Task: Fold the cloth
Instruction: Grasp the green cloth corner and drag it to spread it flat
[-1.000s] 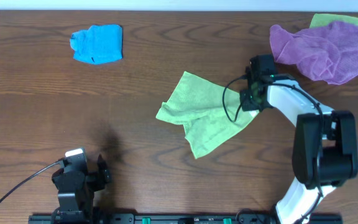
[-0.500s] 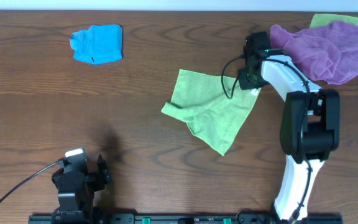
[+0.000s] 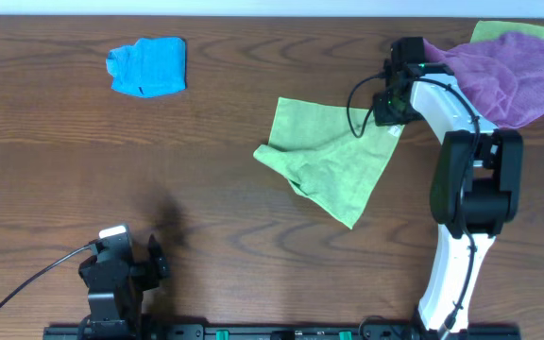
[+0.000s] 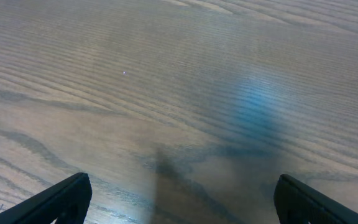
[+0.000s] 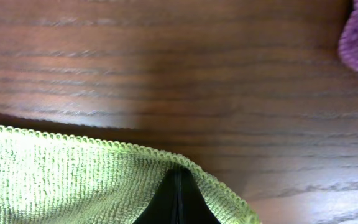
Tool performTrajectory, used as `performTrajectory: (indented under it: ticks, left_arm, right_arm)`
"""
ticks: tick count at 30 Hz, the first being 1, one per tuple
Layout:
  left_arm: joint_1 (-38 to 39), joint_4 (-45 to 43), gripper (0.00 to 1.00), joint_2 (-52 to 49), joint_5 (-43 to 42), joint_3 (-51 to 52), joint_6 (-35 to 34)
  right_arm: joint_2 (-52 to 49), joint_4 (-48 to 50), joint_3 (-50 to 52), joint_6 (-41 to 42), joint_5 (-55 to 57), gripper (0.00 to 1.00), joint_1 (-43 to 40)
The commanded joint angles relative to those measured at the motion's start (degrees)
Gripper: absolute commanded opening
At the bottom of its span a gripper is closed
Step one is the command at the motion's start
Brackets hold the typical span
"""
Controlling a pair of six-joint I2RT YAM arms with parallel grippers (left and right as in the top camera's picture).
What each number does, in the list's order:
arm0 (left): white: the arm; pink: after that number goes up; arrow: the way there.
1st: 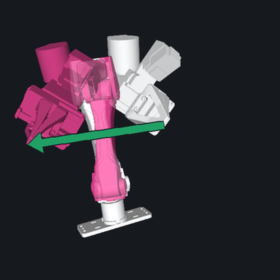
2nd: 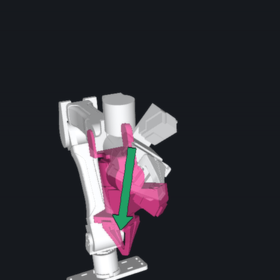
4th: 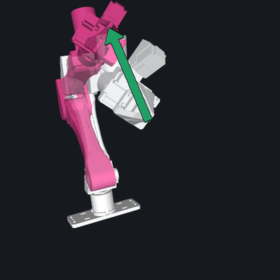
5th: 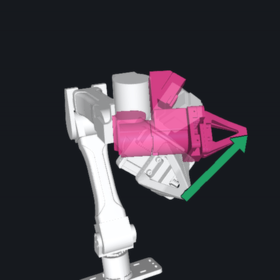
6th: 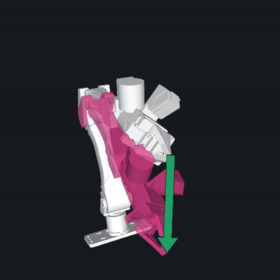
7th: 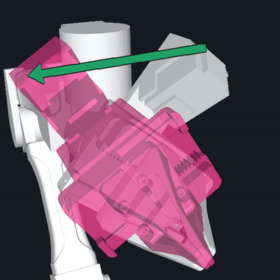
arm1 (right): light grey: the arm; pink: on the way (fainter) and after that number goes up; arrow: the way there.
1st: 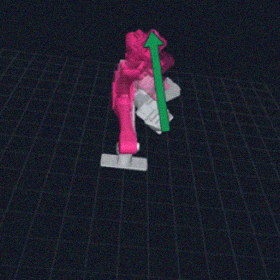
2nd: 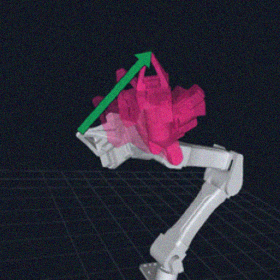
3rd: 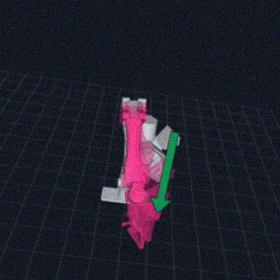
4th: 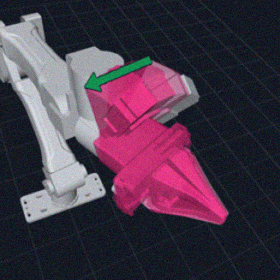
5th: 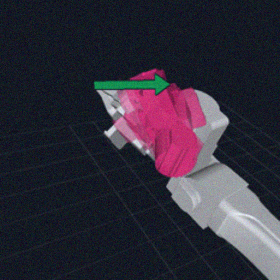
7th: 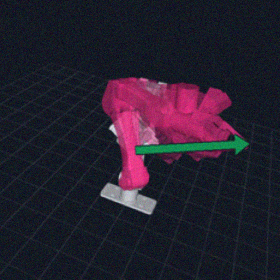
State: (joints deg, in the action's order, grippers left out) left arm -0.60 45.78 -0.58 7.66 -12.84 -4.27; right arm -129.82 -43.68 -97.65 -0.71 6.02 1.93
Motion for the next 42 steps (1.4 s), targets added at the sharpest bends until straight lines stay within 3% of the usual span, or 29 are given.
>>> performTrajectory:
  ticks: [1,17,23,31,36,42]
  left_arm:
    - [-0.13,2.23,0.95,0.35,-0.22,2.03,0.42]
    - [-0.13,2.23,0.95,0.35,-0.22,2.03,0.42]
    - [-0.13,2.25,0.95,0.35,-0.22,2.03,0.42]
    - [-0.13,2.23,0.95,0.35,-0.22,2.03,0.42]
    - [-0.13,2.23,0.95,0.35,-0.22,2.03,0.42]
    - [-0.13,2.25,0.95,0.35,-0.22,2.03,0.42]
  right_arm:
    - [-2.64,-0.07,-1.44,-1.22,1.05,0.01,-0.9]
    - [-2.64,2.43,-6.58,-1.77,-9.49,0.01,1.05]
    - [-2.6,-4.42,-10.84,-1.7,-9.22,0.01,2.71]
    - [-2.49,-20.02,-29.44,-1.7,-8.83,0.01,7.41]
    - [-2.51,-21.59,-28.61,-2.14,-15.26,0.01,12.24]
    - [-2.95,-16.96,-25.07,-3.04,-14.84,0.01,17.77]
